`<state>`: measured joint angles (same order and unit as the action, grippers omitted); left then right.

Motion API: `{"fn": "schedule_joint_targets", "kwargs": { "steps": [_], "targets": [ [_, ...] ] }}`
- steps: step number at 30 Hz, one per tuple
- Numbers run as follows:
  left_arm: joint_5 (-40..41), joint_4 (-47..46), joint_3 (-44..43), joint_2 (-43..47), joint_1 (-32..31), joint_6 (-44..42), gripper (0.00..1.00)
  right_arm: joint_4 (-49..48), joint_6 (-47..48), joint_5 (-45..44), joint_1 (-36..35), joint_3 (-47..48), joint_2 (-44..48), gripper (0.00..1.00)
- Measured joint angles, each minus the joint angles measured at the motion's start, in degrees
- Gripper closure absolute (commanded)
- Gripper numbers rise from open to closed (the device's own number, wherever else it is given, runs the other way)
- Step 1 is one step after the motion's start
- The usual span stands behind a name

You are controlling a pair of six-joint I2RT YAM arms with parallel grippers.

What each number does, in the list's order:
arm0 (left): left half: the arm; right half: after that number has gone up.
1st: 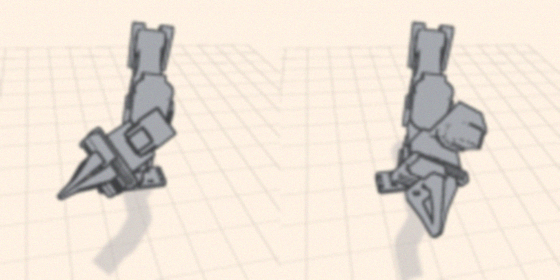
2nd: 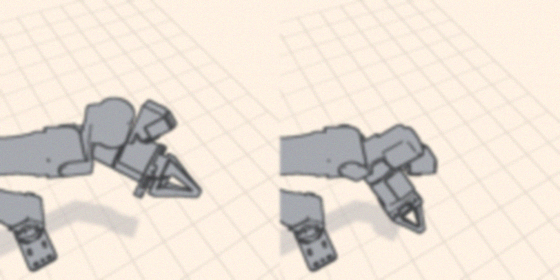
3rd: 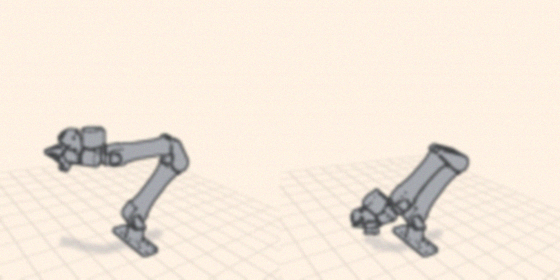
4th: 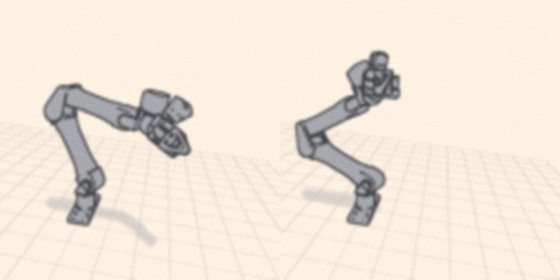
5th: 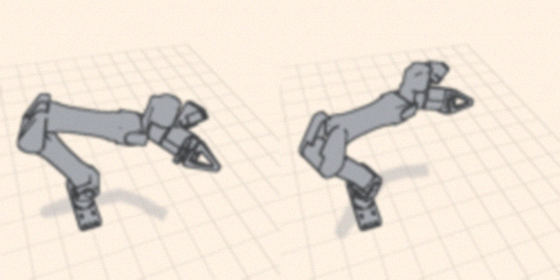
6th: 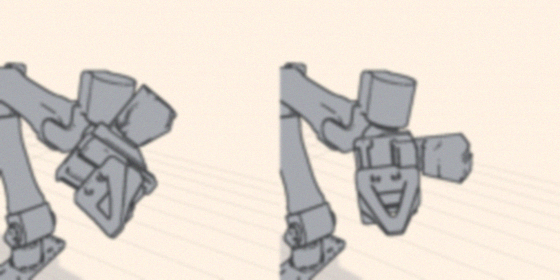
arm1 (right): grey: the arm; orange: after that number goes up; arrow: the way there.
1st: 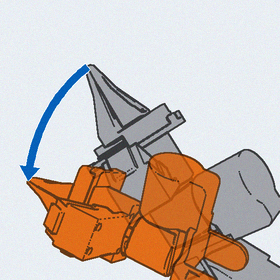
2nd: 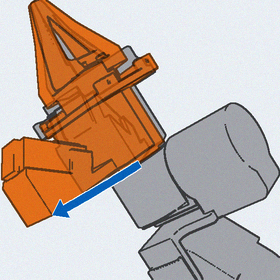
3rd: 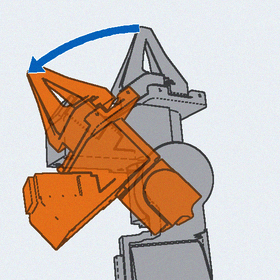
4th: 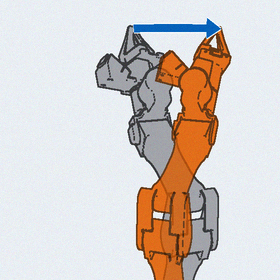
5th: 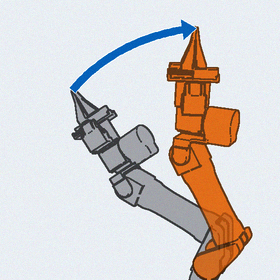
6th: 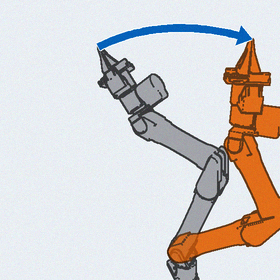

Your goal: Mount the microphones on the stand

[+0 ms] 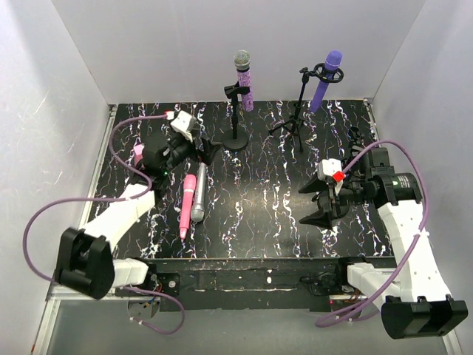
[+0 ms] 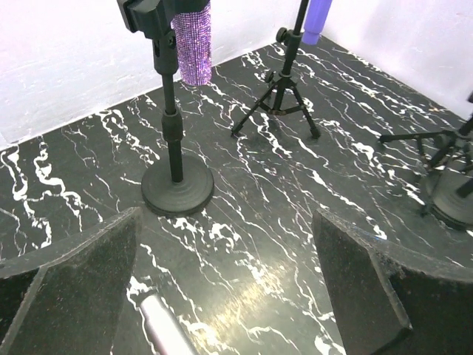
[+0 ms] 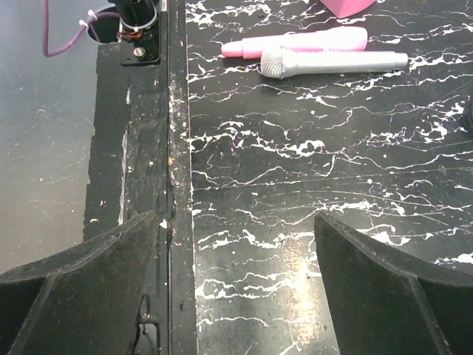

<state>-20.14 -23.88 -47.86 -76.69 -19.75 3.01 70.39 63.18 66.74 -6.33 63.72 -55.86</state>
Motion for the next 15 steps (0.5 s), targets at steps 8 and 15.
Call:
{"fn": "schedule_joint_targets", "kwargs": {
  "steps": [8,15],
  "targets": [
    [-1.2,17.9,3.4,18.5,0.3,2.7,0.02,4.9,1.2,-3.5,3.3,1.8,4.4,0.06],
    [-2.4,27.5,7.8,32.7,0.4,8.2,0.02,6.2,-1.7,-3.3,11.0,5.9,5.7,0.06]
  ]
}}
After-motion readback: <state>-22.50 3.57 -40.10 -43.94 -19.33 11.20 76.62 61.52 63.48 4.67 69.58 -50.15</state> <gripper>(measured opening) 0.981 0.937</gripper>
